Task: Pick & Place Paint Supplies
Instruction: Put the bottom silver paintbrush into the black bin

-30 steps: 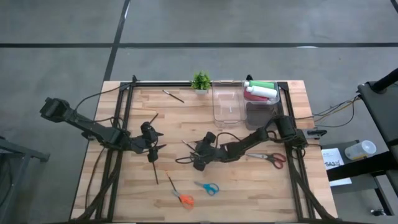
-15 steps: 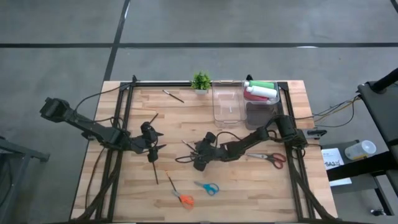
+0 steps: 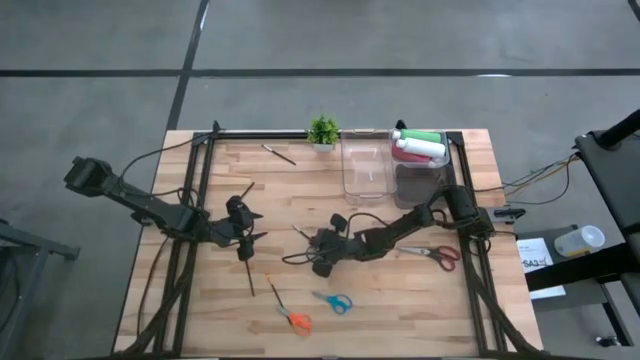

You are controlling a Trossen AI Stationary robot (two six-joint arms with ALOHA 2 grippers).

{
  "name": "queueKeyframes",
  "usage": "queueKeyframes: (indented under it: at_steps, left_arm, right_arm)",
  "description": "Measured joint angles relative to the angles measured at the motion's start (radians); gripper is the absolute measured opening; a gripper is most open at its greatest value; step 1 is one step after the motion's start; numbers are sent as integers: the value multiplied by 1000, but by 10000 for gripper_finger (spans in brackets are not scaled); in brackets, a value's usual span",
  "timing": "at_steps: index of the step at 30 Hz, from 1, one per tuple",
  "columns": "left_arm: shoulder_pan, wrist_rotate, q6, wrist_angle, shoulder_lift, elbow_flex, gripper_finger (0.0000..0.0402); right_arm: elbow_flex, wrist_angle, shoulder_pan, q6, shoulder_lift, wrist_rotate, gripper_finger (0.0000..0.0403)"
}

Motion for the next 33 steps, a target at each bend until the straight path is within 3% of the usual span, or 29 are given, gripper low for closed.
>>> queueKeyframes:
  at_steps: [5,33]
  left_arm:
    - [0,0,0,0,0,0,266]
    - [0,0,0,0,0,0,266]
  right_arm:
    - [0,-7,0,0,0,-6,16]
    - [-1,-21,1,3,-6,-12,17]
